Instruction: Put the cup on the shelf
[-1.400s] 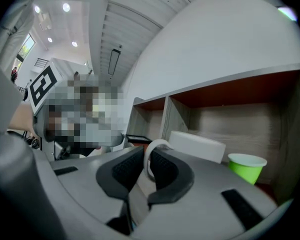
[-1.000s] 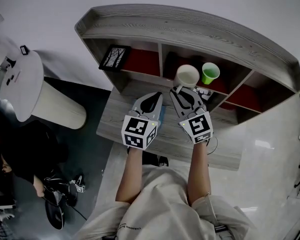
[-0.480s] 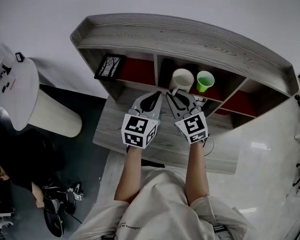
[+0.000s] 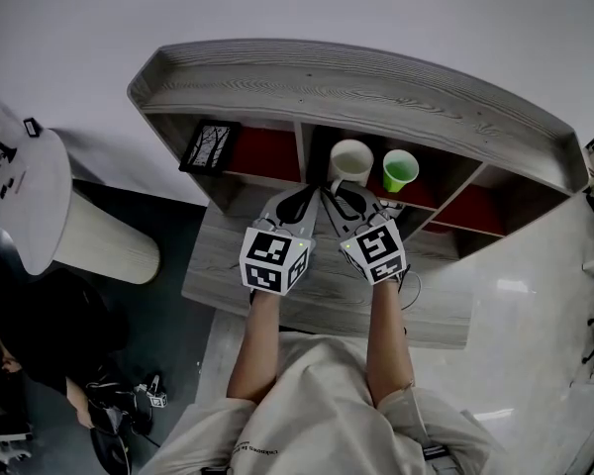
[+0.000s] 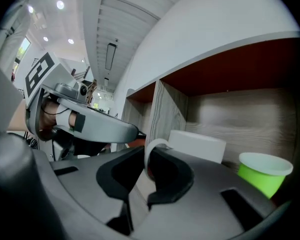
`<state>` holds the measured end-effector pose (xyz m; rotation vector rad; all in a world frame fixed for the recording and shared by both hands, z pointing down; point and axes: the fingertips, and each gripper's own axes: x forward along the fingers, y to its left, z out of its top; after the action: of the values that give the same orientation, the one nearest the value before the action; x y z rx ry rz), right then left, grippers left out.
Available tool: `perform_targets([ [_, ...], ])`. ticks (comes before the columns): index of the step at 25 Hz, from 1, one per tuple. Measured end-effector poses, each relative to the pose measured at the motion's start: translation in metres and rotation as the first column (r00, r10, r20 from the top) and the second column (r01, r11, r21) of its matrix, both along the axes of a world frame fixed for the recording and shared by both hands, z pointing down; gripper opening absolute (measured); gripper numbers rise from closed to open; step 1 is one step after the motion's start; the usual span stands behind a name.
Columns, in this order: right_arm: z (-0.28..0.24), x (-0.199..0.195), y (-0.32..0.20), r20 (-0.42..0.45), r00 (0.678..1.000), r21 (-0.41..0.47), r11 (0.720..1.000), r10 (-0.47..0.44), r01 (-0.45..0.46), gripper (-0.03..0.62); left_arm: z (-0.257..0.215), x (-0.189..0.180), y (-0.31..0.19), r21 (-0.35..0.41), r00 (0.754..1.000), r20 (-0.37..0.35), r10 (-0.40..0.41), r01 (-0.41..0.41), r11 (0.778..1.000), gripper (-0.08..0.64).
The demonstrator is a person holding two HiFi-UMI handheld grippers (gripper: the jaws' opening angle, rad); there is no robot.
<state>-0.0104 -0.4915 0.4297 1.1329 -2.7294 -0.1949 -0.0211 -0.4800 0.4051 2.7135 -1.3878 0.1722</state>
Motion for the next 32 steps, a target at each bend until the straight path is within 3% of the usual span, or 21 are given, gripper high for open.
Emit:
perform_targets([
  [10,0.003,0.002,-0.02,0.078,0.997,-0.083,0.997,0.009,-0.002,0.04,-0.006,-0.006,-0.018,0.003,1.0,-0.004,-0.01,0.01,1.0,0.011],
  [17,0.001,0.017,-0.035,0.213,0.968,-0.184,0.978,0.134,-0.095,0.057,-0.005,-0.002,-0.019,0.0,1.0,-0.006,-0.002,0.002,1.0,0.011],
  [32,-0.007,0.035,-0.027,0.218,0.954,-0.16,0.972,0.204,-0.172,0.08,-0.004,0.002,-0.006,0.006,1.0,-0.005,0.006,-0.006,1.0,0.011],
])
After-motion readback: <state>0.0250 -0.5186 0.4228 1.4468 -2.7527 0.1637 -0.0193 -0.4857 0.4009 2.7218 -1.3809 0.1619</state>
